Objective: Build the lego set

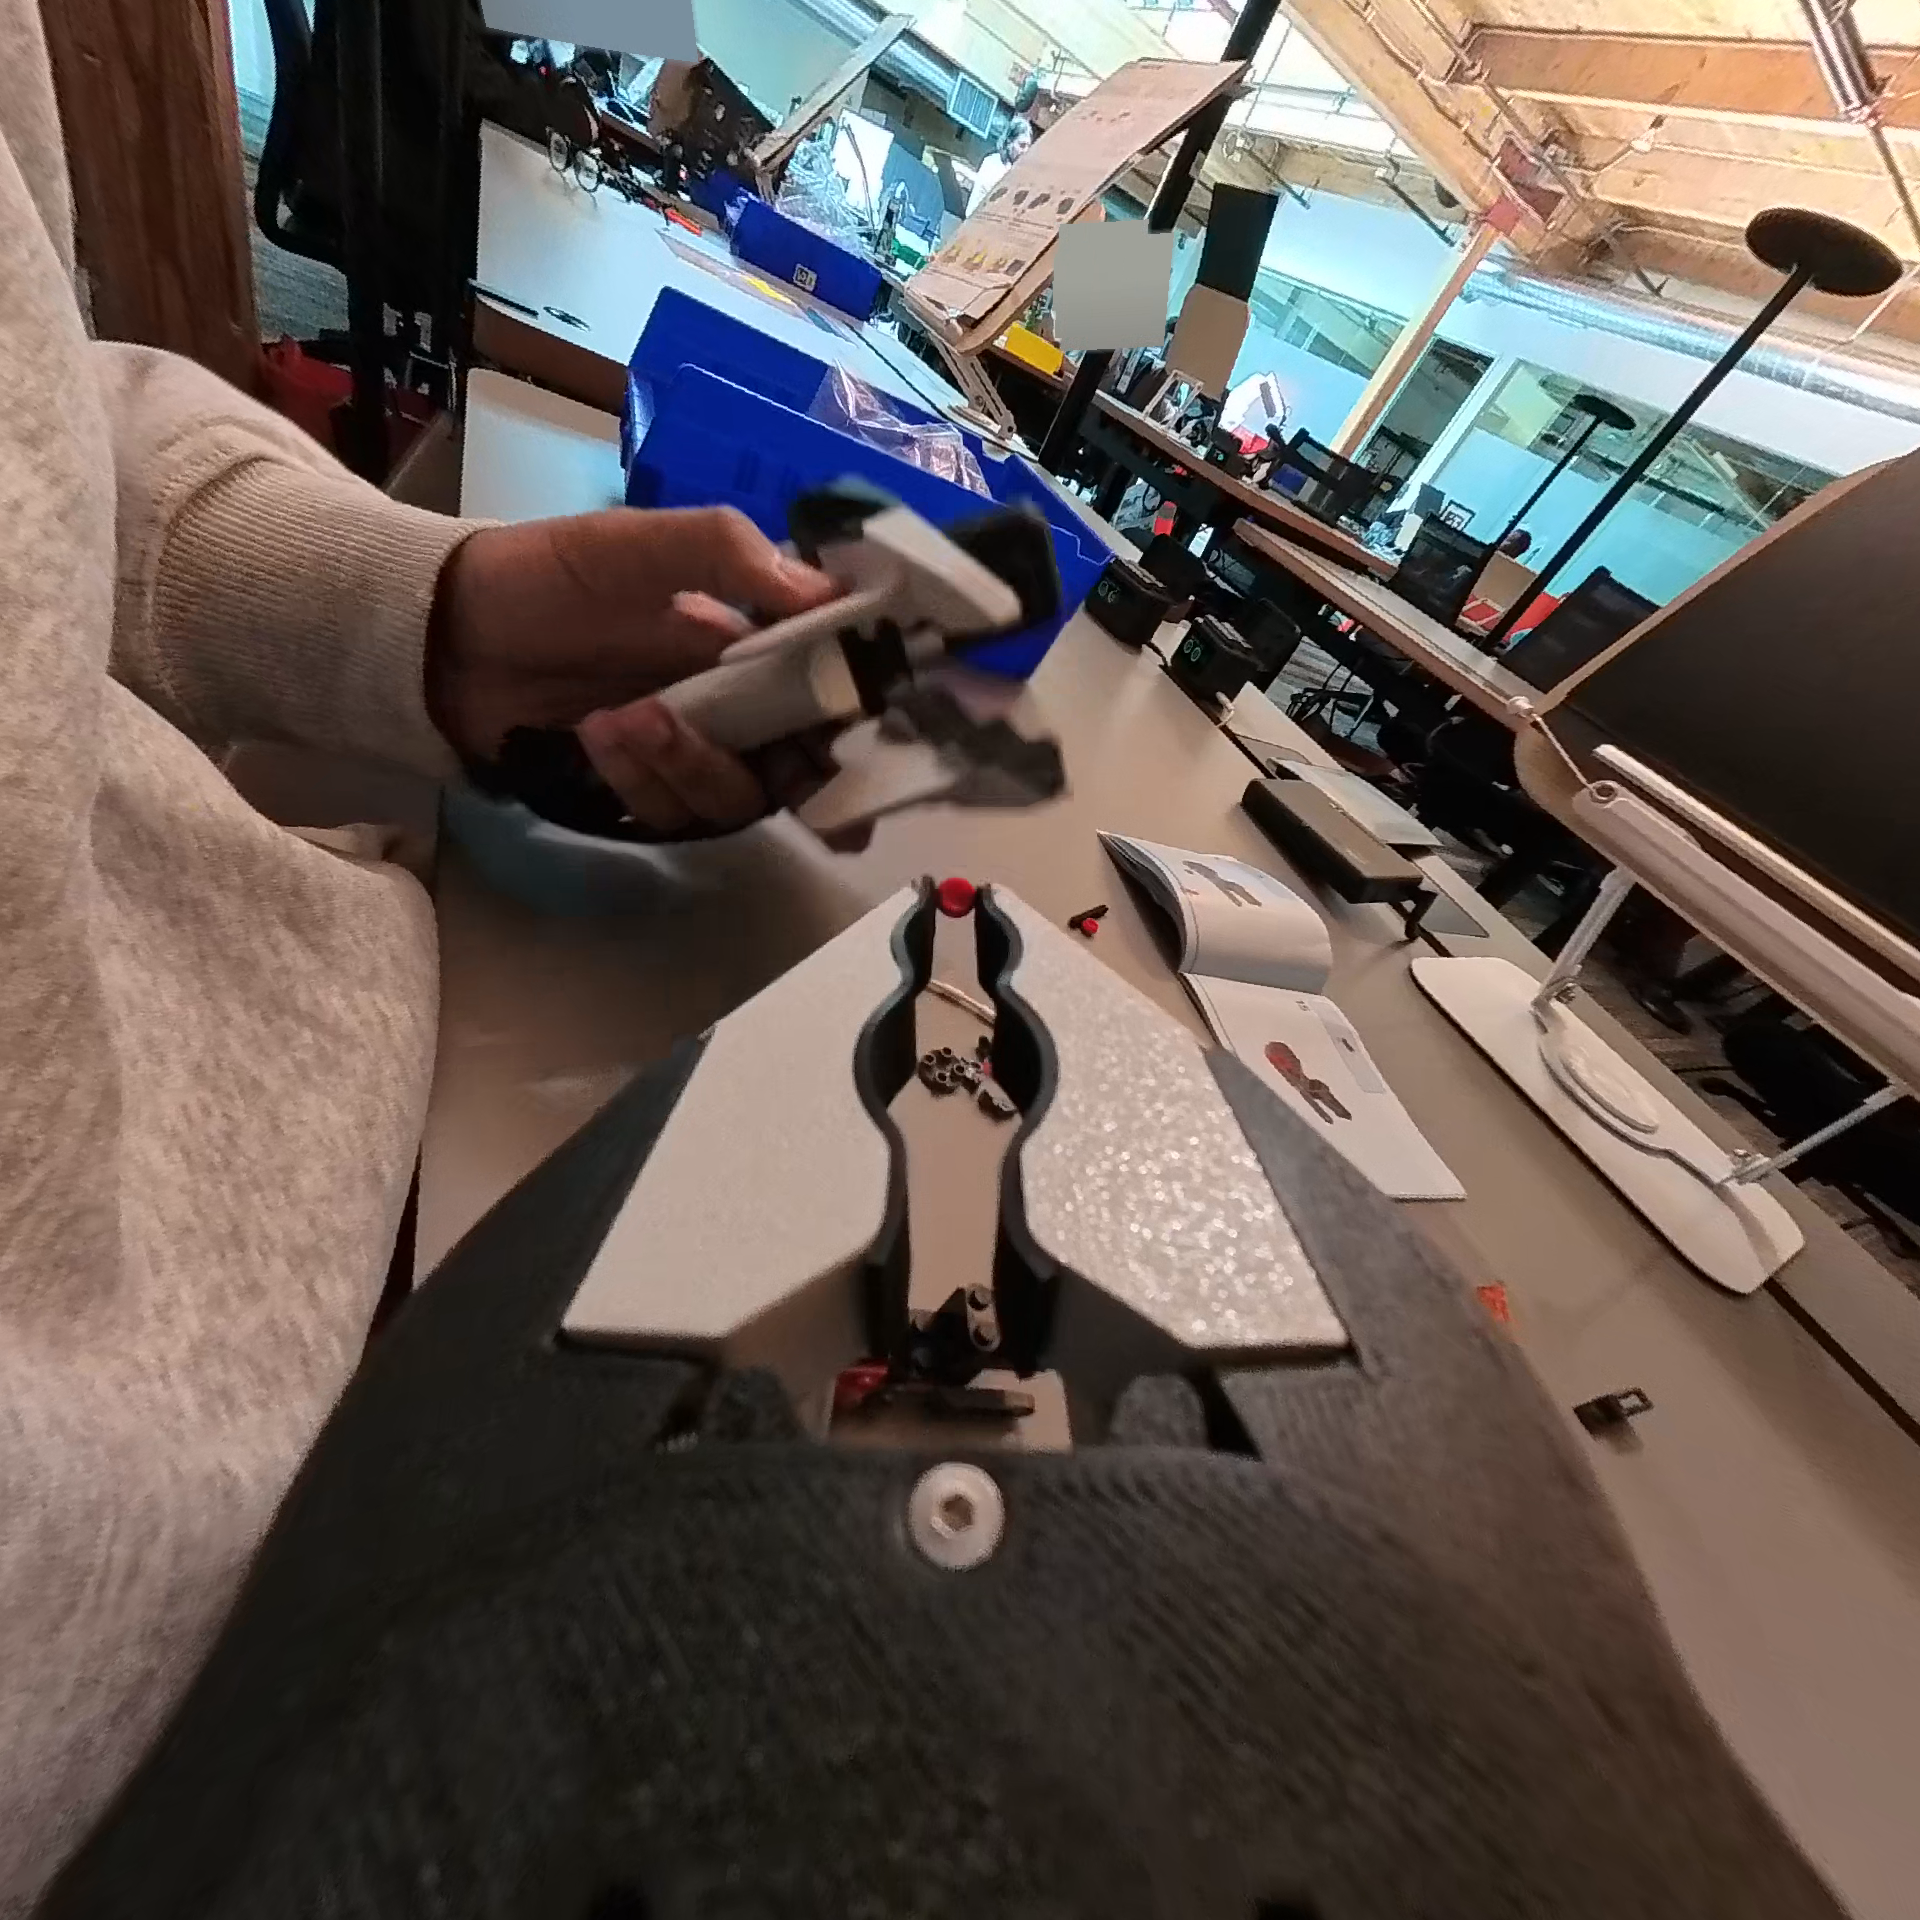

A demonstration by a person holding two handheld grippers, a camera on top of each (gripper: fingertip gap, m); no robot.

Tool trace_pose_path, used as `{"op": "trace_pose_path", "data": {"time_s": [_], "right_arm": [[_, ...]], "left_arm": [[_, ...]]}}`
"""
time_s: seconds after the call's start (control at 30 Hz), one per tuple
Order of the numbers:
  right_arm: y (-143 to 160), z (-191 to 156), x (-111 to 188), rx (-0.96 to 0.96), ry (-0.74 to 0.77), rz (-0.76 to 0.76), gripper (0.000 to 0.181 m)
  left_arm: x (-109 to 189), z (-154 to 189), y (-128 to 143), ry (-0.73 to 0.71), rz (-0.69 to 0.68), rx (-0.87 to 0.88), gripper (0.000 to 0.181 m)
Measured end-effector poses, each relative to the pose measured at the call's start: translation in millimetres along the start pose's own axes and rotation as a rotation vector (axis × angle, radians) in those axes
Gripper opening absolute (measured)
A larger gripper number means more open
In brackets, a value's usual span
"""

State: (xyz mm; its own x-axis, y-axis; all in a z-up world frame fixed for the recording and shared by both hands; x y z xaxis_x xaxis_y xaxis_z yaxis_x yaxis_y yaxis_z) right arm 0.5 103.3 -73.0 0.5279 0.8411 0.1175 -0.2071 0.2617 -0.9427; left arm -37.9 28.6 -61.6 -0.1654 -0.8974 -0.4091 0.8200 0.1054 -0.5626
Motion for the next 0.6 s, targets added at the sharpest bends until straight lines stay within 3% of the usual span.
{"op": "trace_pose_path", "data": {"time_s": [0.03, 0.13, 0.23, 0.3, 0.37, 0.4, 0.43, 0.47, 0.5, 0.6], "right_arm": [[0, 0, 0, -0.001, 0.003, -0.001, 0.006], [2, 2, 2, -0.015, 0.008, 0.001, 0.006], [0, 3, 1, -0.037, 0.002, 0.023, 0.005], [-2, 3, 0, -0.045, -0.002, 0.039, 0.005], [-3, 3, -1, -0.043, -0.002, 0.044, 0.005], [-4, 3, -2, -0.041, -0.002, 0.045, 0.006], [-4, 2, -2, -0.038, -0.001, 0.044, 0.006], [-4, 2, -2, -0.037, 0.000, 0.043, 0.006], [-4, 2, -1, -0.036, 0.003, 0.042, 0.006], [-5, 4, 1, -0.041, 0.012, 0.046, 0.006]], "left_arm": [[4, 6, -8, -0.058, 0.024, -0.141, 0.030], [13, 12, -20, -0.450, -0.091, -0.673, 0.046], [29, 8, -42, -0.880, -0.086, -1.044, 0.094], [30, 6, -39, -0.912, -0.107, -1.124, 0.095], [29, -2, -31, -0.856, -0.114, -0.979, 0.098], [28, -4, -31, -0.811, -0.070, -0.885, 0.095], [28, -3, -31, -0.746, -0.017, -0.807, 0.081], [27, -1, -31, -0.669, 0.024, -0.742, 0.050], [26, 1, -30, -0.603, 0.041, -0.677, 0.003], [22, -3, -23, -0.567, 0.000, -0.628, 0.000]]}}
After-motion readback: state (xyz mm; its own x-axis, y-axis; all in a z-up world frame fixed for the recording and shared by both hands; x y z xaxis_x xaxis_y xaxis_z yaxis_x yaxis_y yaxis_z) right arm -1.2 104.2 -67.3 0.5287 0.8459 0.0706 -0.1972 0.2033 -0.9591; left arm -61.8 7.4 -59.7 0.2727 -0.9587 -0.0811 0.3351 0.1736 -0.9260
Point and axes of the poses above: each gripper's, where its closed fingertips meet, x back along the fingers, y out of its underside, z = x × y across the jaws, the point moved 3 cm from there along x, back along the fingers, and after that the axes turned 6 degrees about -x, right-handed, at the moved point
